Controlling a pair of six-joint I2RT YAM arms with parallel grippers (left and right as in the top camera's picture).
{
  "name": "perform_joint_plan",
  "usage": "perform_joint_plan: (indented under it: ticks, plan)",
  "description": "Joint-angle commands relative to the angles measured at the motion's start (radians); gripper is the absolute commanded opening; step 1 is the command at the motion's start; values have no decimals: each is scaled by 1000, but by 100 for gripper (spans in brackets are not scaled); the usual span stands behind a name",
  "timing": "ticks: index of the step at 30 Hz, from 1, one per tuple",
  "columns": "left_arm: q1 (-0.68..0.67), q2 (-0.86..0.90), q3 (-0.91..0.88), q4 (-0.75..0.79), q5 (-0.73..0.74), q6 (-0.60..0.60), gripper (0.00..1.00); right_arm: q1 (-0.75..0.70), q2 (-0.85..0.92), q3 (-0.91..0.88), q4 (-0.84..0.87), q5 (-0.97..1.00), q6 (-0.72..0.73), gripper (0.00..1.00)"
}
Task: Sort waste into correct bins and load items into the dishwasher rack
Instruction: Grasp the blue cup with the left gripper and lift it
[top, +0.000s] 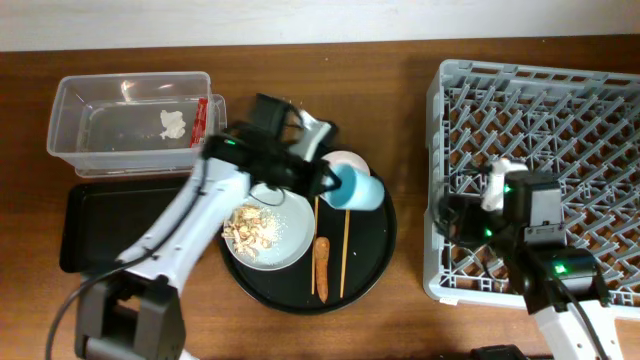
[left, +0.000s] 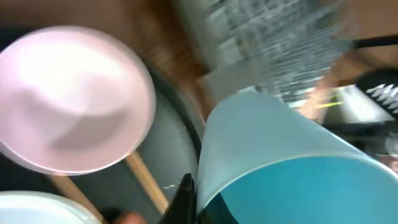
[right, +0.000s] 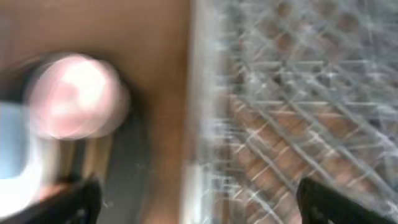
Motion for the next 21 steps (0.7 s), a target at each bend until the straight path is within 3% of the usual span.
perform_joint_plan:
  ticks: [1, 2, 5, 12, 15, 18, 21]
  plan:
    - [132, -19, 18, 23, 448, 2, 0, 5, 23, 17, 127, -603, -185, 98]
    - [144, -19, 18, 29, 497, 2, 0, 5, 44, 17, 185, -713, -187, 98]
    - [141, -19, 18, 29, 579, 2, 0, 5, 106, 17, 260, -793, -187, 98]
    - [89, -19, 18, 53, 621, -24, 0, 5, 217, 17, 438, -1046, -187, 98]
    - [66, -19, 18, 60, 622, -25, 0, 6, 217, 17, 484, -1090, -187, 99]
    - [58, -19, 18, 122, 622, -107, 0, 6, 217, 17, 481, -1089, -187, 100]
    - [37, -19, 18, 178, 621, -140, 0, 6, 217, 17, 481, -1089, -187, 96]
